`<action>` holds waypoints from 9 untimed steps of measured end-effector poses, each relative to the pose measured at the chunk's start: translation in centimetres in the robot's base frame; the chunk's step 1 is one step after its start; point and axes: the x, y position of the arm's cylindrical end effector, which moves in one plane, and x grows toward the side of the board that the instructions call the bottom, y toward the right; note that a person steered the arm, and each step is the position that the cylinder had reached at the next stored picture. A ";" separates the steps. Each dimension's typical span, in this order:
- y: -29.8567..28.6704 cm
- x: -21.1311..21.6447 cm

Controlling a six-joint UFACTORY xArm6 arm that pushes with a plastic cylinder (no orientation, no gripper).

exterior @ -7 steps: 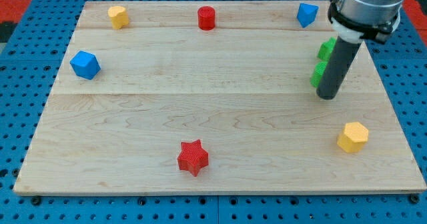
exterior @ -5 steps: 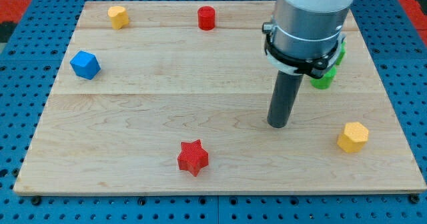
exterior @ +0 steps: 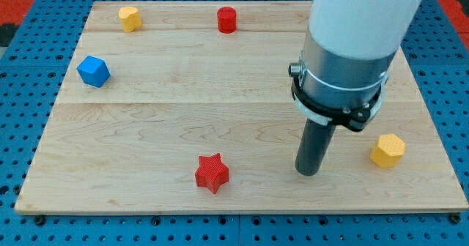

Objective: Slide the red star slightly left

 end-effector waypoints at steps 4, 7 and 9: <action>-9.9 -0.4; -4.4 -0.6; -6.8 -0.9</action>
